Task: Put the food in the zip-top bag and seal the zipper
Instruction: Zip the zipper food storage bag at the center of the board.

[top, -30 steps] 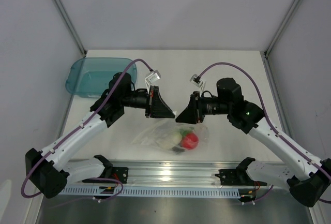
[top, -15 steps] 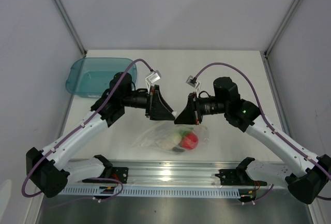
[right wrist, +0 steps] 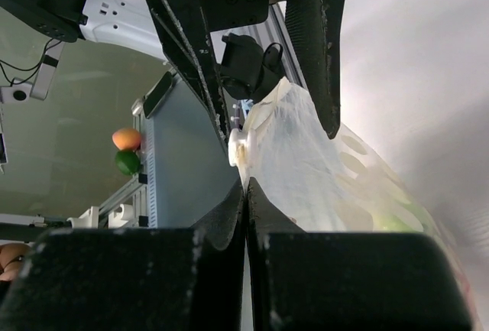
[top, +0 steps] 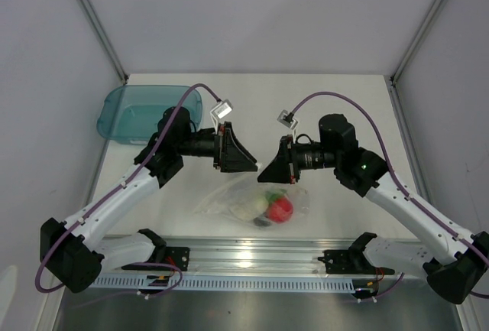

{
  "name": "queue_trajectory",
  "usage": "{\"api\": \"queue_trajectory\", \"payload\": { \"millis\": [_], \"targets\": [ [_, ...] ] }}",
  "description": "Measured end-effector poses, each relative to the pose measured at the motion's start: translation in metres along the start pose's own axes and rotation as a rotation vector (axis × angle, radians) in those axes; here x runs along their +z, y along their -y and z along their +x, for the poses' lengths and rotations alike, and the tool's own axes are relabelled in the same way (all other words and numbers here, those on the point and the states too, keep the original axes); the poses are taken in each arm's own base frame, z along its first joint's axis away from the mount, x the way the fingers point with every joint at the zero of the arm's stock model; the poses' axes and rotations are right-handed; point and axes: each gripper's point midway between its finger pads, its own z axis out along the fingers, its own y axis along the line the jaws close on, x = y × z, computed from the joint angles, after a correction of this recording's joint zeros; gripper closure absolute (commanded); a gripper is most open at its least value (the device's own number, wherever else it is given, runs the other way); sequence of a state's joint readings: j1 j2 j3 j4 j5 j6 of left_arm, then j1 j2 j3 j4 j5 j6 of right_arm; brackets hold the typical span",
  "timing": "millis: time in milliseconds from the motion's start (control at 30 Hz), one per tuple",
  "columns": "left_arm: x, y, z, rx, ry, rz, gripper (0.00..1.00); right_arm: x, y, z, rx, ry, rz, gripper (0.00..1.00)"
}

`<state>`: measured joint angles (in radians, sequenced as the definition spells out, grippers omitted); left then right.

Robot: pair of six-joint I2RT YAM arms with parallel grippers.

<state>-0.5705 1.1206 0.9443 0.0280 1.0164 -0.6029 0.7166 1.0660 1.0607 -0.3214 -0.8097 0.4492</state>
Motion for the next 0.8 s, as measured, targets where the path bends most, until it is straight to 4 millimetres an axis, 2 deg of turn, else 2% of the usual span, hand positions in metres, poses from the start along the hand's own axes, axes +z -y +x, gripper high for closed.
{"api": "queue_trajectory", "payload": {
  "millis": [500,600,800],
  "targets": [
    [0.0004,0.0049,-0.0046,0.007,0.013,0.019,0.69,0.0058,0.0024,0.0009,0.019,-0.010,-0.003,1.00],
    [0.0002,0.0054,-0.0046,0.007,0.013,0.020,0.76,0.0059,0.0021,-0.0001,0.020,-0.006,-0.004,1.00],
    [-0.0008,0.0075,-0.0046,0.012,0.013,0.022,1.00,0.0064,0.0033,-0.0023,0.021,0.004,0.004,1.00]
  ]
}}
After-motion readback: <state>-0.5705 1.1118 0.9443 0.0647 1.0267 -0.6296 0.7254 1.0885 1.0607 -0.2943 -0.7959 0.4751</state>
